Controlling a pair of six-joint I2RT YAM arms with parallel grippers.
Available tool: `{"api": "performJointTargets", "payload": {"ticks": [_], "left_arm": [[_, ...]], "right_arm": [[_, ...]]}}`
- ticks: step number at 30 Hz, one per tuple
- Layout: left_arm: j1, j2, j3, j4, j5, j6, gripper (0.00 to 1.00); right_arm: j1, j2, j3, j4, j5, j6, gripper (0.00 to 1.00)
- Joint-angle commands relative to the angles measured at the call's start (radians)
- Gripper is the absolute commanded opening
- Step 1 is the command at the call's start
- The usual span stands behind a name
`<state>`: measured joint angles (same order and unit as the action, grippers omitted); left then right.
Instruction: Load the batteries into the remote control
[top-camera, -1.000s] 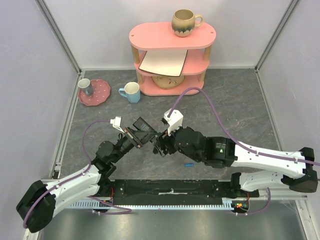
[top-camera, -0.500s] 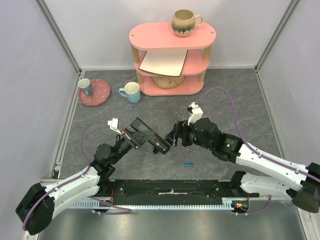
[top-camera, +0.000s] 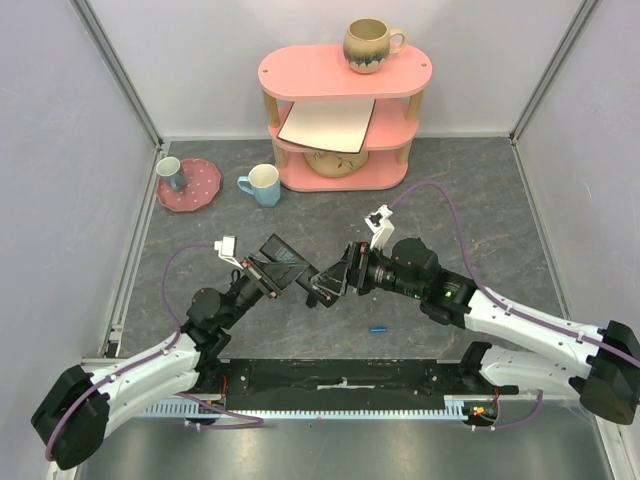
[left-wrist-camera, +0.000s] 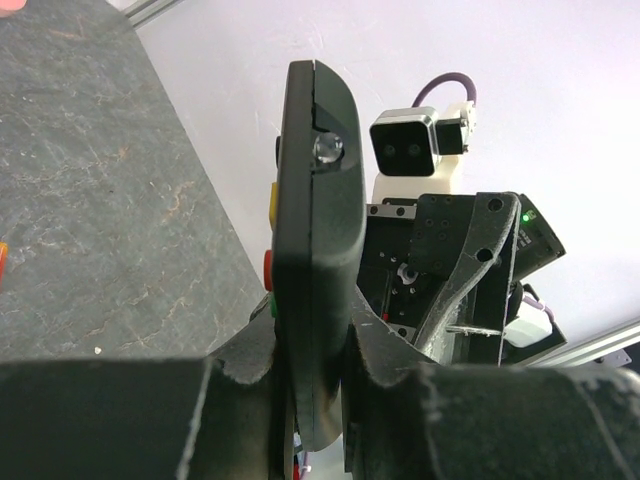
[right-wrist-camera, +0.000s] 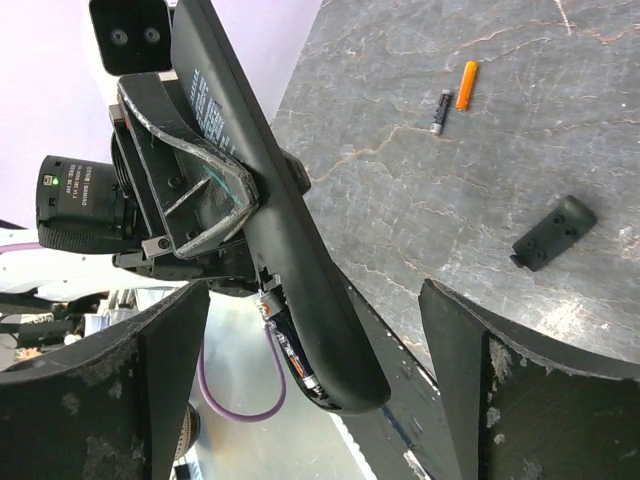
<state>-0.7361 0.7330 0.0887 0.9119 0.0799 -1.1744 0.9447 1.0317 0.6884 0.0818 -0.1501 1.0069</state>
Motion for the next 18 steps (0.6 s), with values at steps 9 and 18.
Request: {"api": "performJointTargets", "payload": {"ticks": [9,18], "left_arm": [[0.001,-0.007,0.011,0.082,-0.020,0.019,0.02],[0.001,-0.020,0.005,0.079,-0.023,0.018,0.02]], "right_arm": [[-0.004,0.051,-0.029,0.108,-0.103,0.010,0.81],[-0.003,0.044,-0.047,0.148,-0.103,0.024,0.79]]}}
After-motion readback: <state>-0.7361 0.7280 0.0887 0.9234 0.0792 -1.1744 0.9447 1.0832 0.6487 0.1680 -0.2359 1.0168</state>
